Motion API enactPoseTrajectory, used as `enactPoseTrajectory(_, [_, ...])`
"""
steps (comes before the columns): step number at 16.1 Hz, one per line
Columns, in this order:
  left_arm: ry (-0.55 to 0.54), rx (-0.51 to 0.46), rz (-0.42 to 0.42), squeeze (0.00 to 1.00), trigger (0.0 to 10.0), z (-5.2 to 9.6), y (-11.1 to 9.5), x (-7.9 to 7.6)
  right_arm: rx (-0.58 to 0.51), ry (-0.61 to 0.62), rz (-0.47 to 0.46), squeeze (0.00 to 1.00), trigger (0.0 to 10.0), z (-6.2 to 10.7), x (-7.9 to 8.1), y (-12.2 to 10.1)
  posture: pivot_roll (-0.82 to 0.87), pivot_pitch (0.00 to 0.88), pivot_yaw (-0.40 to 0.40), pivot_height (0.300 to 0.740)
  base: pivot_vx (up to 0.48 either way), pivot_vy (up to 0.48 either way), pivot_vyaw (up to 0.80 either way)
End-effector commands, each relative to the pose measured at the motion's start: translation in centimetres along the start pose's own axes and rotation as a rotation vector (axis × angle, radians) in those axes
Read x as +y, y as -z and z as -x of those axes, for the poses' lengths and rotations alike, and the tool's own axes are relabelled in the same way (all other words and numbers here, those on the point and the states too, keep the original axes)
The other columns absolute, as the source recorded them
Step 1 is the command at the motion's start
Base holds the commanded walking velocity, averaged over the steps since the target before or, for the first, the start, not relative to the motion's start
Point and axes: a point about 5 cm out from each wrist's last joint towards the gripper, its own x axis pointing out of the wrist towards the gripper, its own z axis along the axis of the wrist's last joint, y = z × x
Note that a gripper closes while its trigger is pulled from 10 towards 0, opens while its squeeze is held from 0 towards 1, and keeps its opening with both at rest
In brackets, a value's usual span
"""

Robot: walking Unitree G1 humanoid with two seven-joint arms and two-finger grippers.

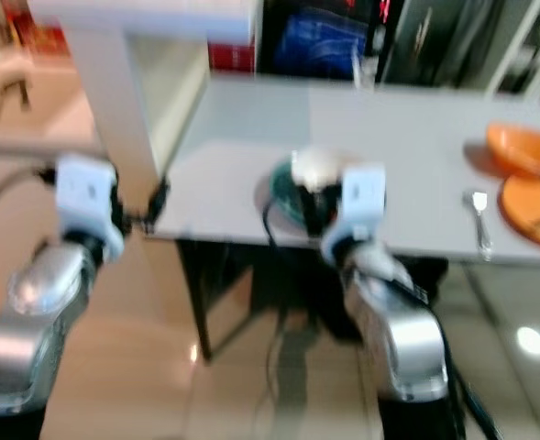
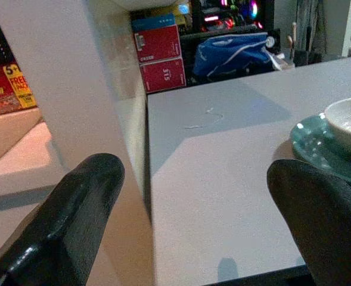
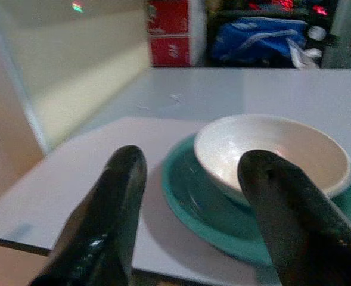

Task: Setting the table

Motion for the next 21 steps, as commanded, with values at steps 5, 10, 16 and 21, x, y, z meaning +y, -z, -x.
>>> enactPoseTrajectory(5, [-0.089,-0.013,-0.017,0.0,10.0,0.7,0.1,1.3,-0.009,-0.063,0.026,0.0,10.0,-0.7,1.7,0.4,0.09,0.0,-0.046,0.74,0.0,0.48,-0.47])
enactPoseTrajectory(10, [-0.124,0.0,-0.005,0.0,10.0,0.9,0.7,1.6,0.034,-0.025,-0.071,0.0,10.0,-1.4,1.6,1.3,0.09,0.0,-0.05,0.74,0.0,0.48,0.0])
enactPoseTrajectory(16, [-0.079,-0.007,-0.034,0.0,10.0,0.1,0.3,1.0,0.007,-0.044,-0.019,0.0,10.0,-1.3,1.8,0.7,0.07,0.0,-0.007,0.74,0.0,0.48,0.0])
enactPoseTrajectory(21, [-0.103,-0.046,-0.057,0.0,10.0,0.2,-0.3,1.2,0.023,-0.097,-0.066,0.0,10.0,-1.3,3.0,1.0,0.08,0.0,-0.008,0.74,0.0,0.48,0.0])
